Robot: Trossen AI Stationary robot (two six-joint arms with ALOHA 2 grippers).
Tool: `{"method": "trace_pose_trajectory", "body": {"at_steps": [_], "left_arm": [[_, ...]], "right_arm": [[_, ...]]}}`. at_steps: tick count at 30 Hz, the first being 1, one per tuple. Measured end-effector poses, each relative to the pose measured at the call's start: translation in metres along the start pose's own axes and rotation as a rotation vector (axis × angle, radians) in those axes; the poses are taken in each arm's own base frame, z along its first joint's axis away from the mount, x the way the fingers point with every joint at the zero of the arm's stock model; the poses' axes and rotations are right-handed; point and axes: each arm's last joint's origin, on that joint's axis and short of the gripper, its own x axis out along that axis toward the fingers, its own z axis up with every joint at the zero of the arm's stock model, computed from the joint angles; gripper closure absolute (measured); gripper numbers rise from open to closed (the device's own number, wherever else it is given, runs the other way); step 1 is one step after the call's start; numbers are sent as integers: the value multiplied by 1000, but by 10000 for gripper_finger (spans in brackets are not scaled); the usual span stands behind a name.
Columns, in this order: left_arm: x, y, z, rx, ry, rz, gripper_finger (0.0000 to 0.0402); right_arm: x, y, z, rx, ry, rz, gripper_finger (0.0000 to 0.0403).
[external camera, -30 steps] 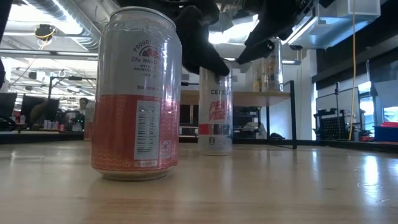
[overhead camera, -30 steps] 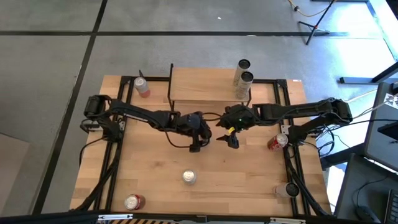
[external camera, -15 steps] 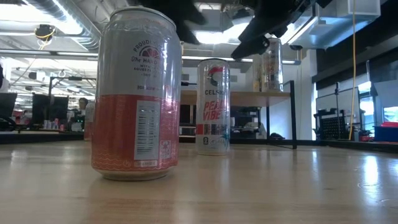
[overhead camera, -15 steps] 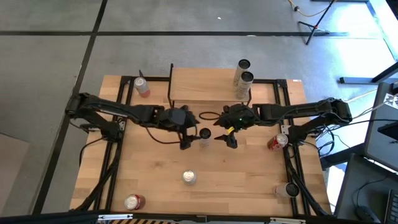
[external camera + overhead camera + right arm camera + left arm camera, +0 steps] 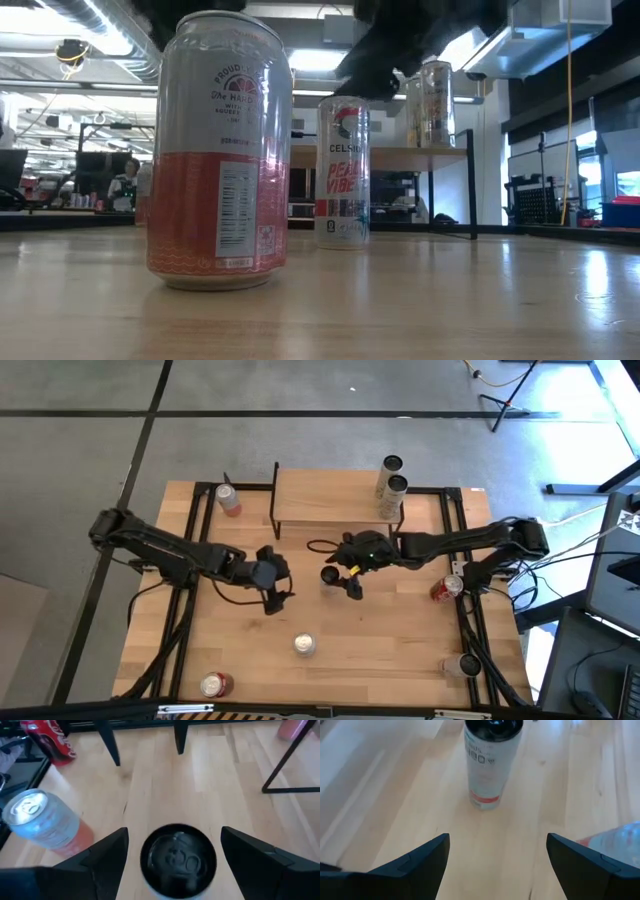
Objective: Place canned beverage on shelf
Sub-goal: Put the top white and pink soda can on the shelf
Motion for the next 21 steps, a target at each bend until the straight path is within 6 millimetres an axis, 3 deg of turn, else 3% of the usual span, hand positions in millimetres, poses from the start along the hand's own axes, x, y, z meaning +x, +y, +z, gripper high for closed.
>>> {"method": "trace_pose_trajectory", "body": {"at_steps": [9, 15, 21], "left_arm": [[-1, 3, -7, -9, 2, -5, 81], [-1, 3, -5, -16, -14, -10, 81], [-1, 3, -5, -18, -17, -11, 81]], "right_arm": [[19, -3, -12, 30, 60, -6, 95], [18, -4, -16, 30, 97, -41, 96], [18, -4, -17, 18, 116, -44, 156]]}}
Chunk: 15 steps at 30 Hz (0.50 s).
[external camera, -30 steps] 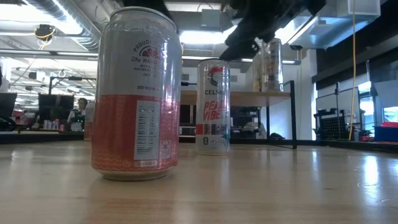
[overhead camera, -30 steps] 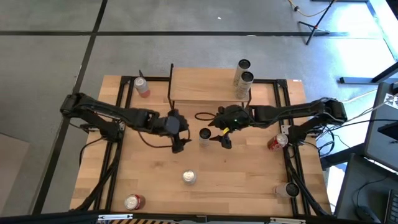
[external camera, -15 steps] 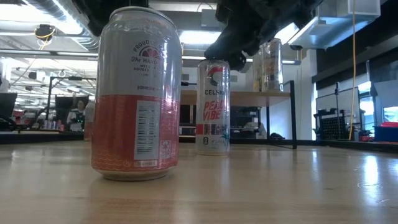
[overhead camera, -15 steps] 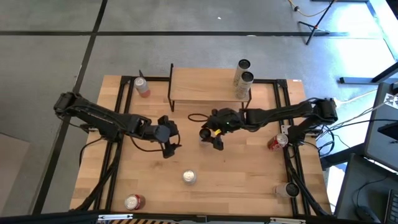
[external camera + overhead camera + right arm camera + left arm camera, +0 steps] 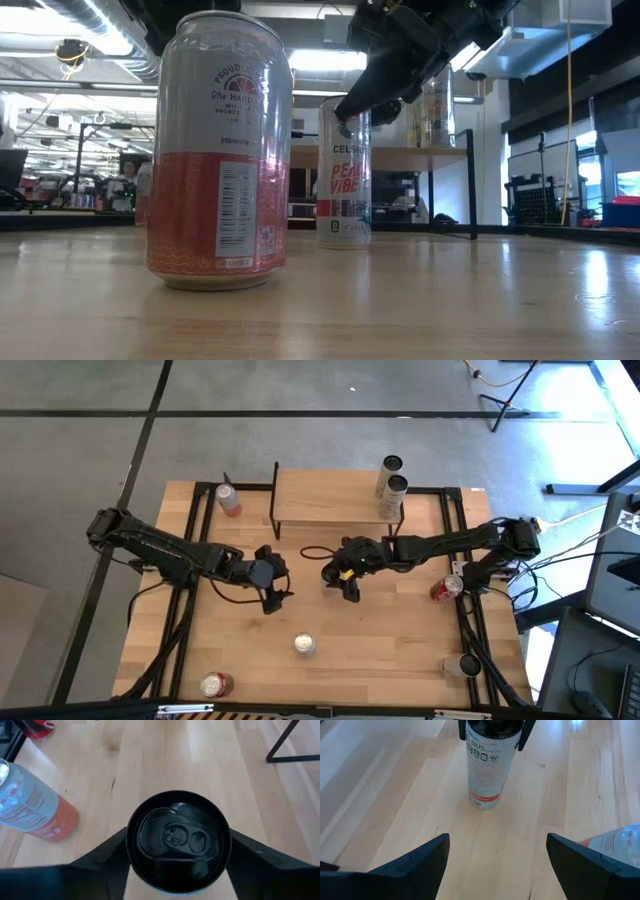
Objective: Place canned beverage on shelf
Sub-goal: Put the top white and pink soda can on the shelf
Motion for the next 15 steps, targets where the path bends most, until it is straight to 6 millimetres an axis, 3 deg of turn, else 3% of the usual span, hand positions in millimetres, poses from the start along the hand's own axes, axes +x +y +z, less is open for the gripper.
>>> {"method": "trace_pose_trajectory", "body": {"at_steps": [2, 10, 15], "left_arm": [[0, 0, 1, -1, -7, 1, 81], [-19, -3, 22, 7, -95, -26, 81], [-44, 5, 28, -9, -162, -22, 81]], "right_arm": [[0, 0, 0, 0, -1, -13, 185], [-11, -1, 5, -8, 36, -69, 186], [-40, 2, 38, -43, -7, -91, 186]]}}
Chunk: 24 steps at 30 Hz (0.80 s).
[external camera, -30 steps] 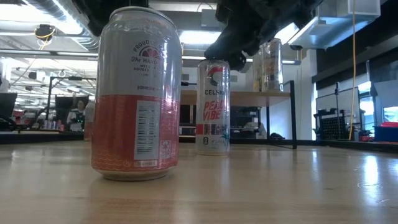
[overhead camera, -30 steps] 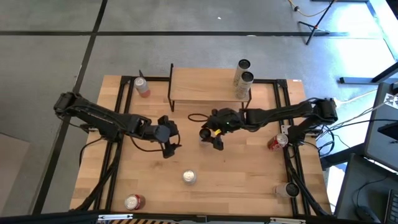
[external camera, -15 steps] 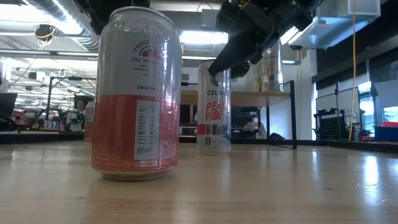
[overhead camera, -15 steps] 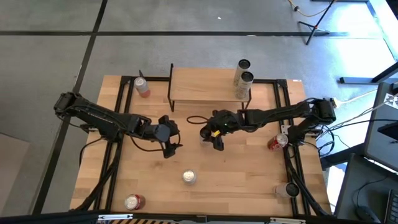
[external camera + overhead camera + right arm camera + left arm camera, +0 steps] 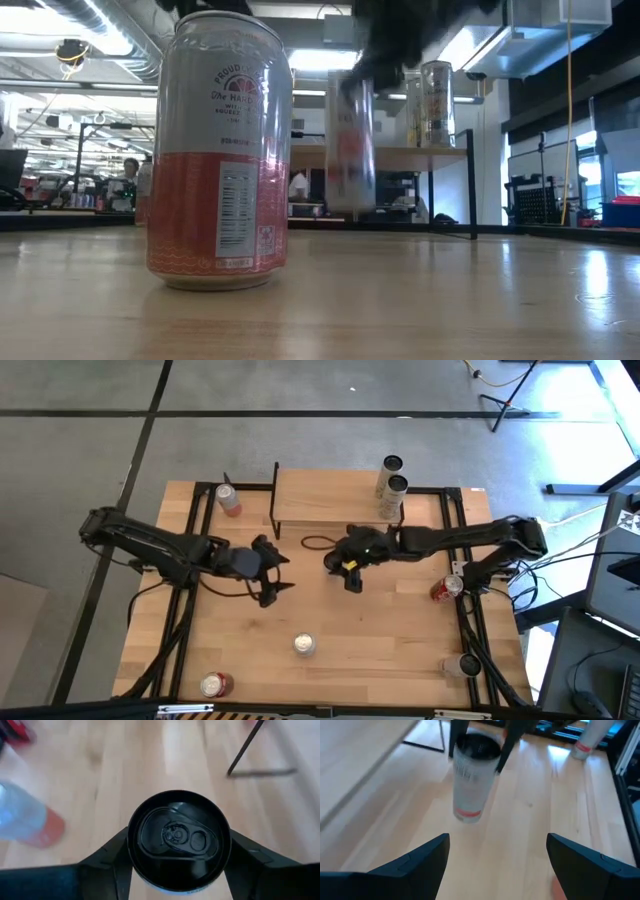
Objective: Place canned beverage on shelf
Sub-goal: Put the top white and pink soda can on the shelf
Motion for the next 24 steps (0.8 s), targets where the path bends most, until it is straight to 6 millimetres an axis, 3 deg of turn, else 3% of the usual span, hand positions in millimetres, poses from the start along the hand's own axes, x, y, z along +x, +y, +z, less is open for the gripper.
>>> {"method": "trace_pose_trajectory", "body": {"at_steps": [7, 12, 17, 24], "left_arm": [[-18, 12, 8, -32, -65, 3, 81], [-17, 16, 9, -19, -69, 19, 81], [-16, 18, 10, -23, -69, 28, 81], [-16, 18, 11, -33, -76, 26, 81]], "right_arm": [[-54, -6, 56, -28, -102, -28, 186], [-94, -36, 83, -10, -137, -129, 186], [-122, -83, 91, 42, -139, -251, 186], [-134, -150, 68, 145, -60, -315, 186]]}}
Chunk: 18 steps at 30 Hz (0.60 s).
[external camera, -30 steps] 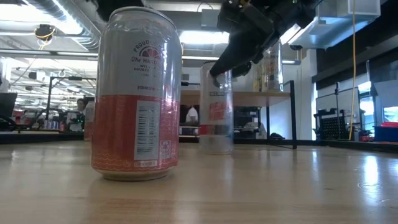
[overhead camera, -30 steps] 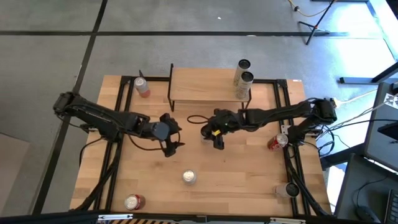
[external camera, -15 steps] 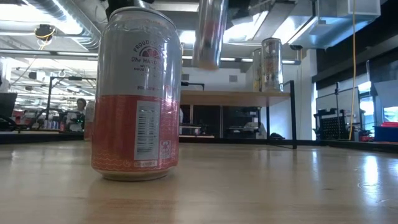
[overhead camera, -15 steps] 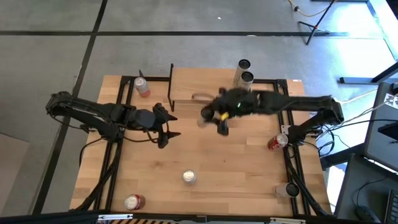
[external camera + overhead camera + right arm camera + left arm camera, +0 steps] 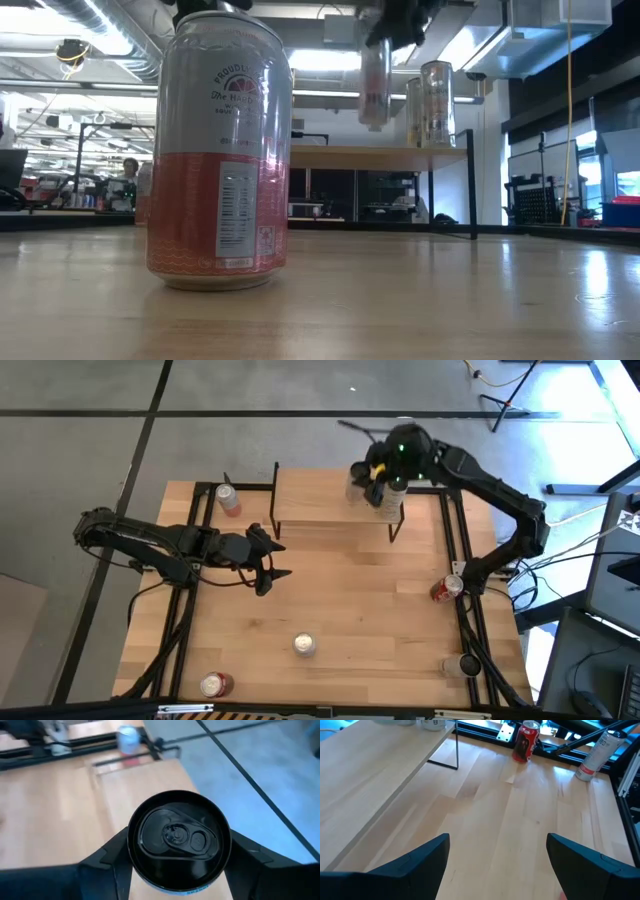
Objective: Place canned beverage on shelf
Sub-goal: Put the top white and pink soda can on the shelf
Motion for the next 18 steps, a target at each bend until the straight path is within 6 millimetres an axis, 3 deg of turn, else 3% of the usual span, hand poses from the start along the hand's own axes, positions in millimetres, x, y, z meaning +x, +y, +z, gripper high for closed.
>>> {"method": "trace_pose_trajectory", "body": {"at_steps": [5, 8, 18], "left_arm": [[0, 0, 1, -4, -15, 20, 81], [0, 1, 1, -4, -22, 40, 81], [0, 1, 1, -5, -30, 58, 81]], "right_arm": [[12, -34, -9, 49, 38, -17, 186], [20, -44, -14, 60, 61, 9, 186], [40, -48, -22, 25, 135, 37, 186]]}}
